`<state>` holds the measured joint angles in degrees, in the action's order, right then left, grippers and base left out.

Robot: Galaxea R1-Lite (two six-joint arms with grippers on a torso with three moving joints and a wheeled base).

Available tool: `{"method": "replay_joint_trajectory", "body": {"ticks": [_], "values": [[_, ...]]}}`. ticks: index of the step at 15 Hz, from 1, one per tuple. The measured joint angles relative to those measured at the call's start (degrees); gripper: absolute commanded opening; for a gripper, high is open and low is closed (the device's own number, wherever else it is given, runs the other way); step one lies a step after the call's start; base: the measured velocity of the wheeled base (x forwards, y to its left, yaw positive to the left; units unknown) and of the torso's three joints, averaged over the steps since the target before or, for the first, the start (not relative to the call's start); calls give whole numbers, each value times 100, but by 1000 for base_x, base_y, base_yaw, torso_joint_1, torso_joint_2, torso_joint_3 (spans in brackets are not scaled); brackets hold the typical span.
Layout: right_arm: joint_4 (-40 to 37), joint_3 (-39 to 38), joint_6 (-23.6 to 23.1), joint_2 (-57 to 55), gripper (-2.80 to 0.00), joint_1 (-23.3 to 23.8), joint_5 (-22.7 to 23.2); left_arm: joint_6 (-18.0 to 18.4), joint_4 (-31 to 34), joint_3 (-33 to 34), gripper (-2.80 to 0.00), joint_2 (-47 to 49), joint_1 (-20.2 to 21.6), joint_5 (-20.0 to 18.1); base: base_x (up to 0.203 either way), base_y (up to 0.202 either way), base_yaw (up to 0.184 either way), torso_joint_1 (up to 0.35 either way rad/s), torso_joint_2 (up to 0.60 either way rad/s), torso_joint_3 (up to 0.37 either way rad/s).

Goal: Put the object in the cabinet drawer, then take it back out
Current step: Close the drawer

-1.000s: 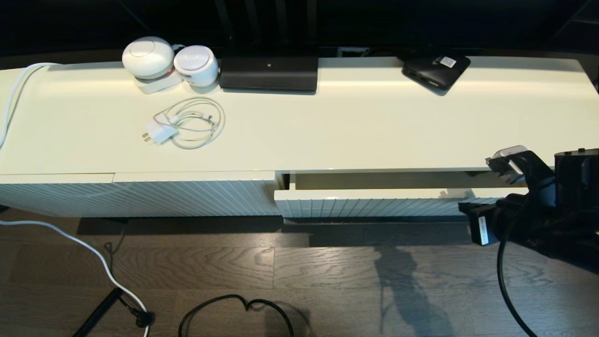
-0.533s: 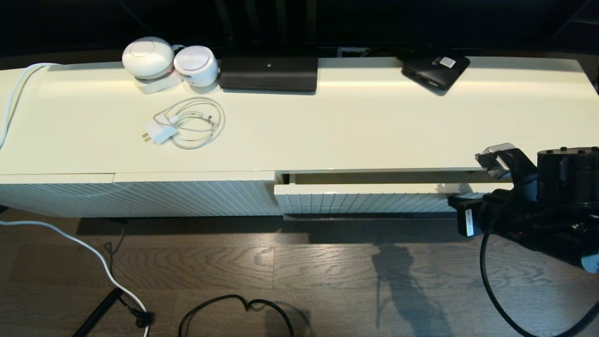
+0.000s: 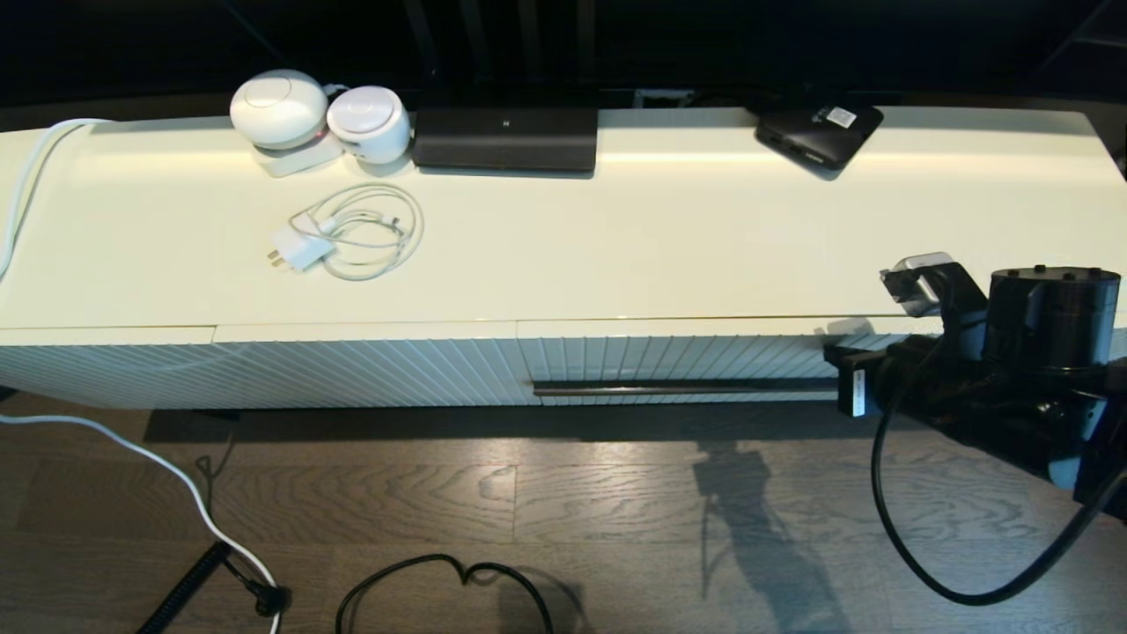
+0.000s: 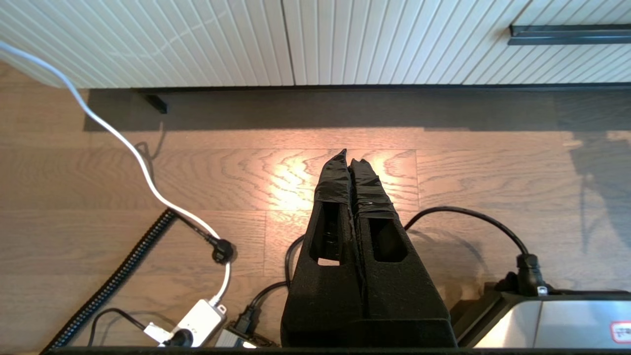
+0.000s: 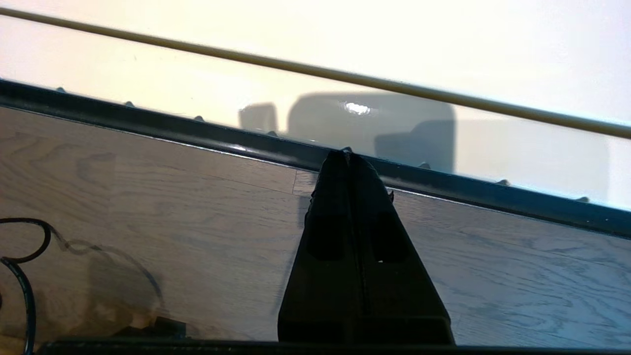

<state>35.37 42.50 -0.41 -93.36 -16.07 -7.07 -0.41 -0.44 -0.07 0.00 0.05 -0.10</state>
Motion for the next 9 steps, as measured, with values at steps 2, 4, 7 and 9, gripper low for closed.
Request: {"method": "replay_joint_trajectory", "body": {"ticks": [2,4,7,9], "values": [[131,20,-5,-91,-280,25,22,0,0,0,-280,0,0,2,0,0,0,0,0,0],[105,17,-10,-67,-280,34,27,1,1,0,-280,0,0,1,0,0,0,0,0,0],[-612,9,-60,392,-280,45,62,1,2,0,-280,0,-2,2,0,0,0,0,0,0],[-1662,57,-88,948,-280,39,149,0,2,0,-280,0,-2,0,0,0,0,0,0,0]]}}
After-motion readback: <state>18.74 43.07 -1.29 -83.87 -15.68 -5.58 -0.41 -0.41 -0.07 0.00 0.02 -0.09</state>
